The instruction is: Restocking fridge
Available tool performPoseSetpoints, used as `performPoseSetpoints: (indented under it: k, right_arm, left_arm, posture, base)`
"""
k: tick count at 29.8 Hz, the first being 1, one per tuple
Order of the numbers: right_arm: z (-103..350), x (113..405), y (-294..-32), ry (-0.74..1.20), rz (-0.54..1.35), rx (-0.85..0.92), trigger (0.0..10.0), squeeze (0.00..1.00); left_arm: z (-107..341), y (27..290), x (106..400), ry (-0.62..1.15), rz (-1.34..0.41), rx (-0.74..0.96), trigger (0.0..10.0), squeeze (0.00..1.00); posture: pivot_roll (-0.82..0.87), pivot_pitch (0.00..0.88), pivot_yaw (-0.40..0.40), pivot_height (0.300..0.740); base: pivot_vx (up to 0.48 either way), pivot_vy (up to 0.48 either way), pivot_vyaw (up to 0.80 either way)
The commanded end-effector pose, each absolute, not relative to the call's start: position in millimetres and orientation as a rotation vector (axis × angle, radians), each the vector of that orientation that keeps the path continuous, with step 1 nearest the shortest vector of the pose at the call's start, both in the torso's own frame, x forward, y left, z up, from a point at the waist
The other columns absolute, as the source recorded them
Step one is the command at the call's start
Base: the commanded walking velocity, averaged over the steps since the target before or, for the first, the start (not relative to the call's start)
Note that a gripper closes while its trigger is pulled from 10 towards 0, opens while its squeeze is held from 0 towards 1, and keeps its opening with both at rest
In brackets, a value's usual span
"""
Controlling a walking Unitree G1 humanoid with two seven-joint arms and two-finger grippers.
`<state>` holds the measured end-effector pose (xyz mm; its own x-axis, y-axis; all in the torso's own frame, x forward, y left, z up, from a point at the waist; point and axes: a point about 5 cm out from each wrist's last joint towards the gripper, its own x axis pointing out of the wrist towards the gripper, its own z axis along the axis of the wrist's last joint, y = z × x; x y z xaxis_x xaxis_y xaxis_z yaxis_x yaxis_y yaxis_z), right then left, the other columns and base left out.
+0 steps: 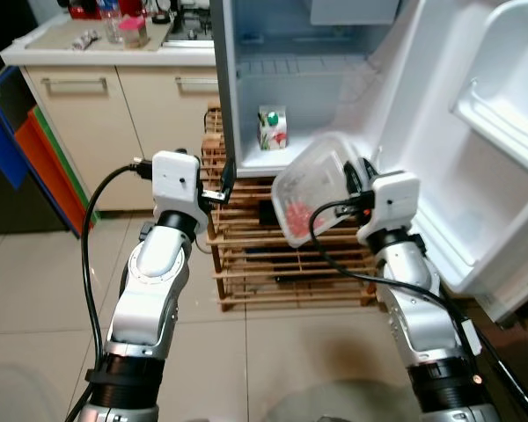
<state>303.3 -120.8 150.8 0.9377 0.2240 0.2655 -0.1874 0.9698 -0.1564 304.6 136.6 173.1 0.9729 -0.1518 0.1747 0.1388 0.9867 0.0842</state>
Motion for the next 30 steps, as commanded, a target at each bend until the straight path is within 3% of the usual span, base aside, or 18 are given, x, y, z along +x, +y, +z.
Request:
performPoseSetpoints:
  k: [1,10,30]
  right_arm:
    - [158.0,305.4,-123.8,-0.319,0.207,-0.137,0.0,0.00]
    - [157.9,305.2,-122.1,-0.322,0.215,-0.137,0.0,0.00]
    - [156.1,305.4,-120.0,-0.319,0.224,-0.134,0.0,0.00]
  left_arm:
    - [175.0,134.4,305.9,-0.187,-0.150,0.072,10.0,0.00]
    - [175.7,134.3,305.2,-0.199,-0.160,0.081,10.0,0.00]
    - [180.1,126.3,302.5,-0.231,-0.231,0.132,10.0,0.00]
  posture:
    - [0.01,0.000,0.007,0.715]
    - [0.01,0.000,0.008,0.715]
    - [0.01,0.000,0.010,0.715]
  base:
    - [0.435,0.000,0.00]
    - [0.054,0.000,0.00]
    - [0.474,0.000,0.00]
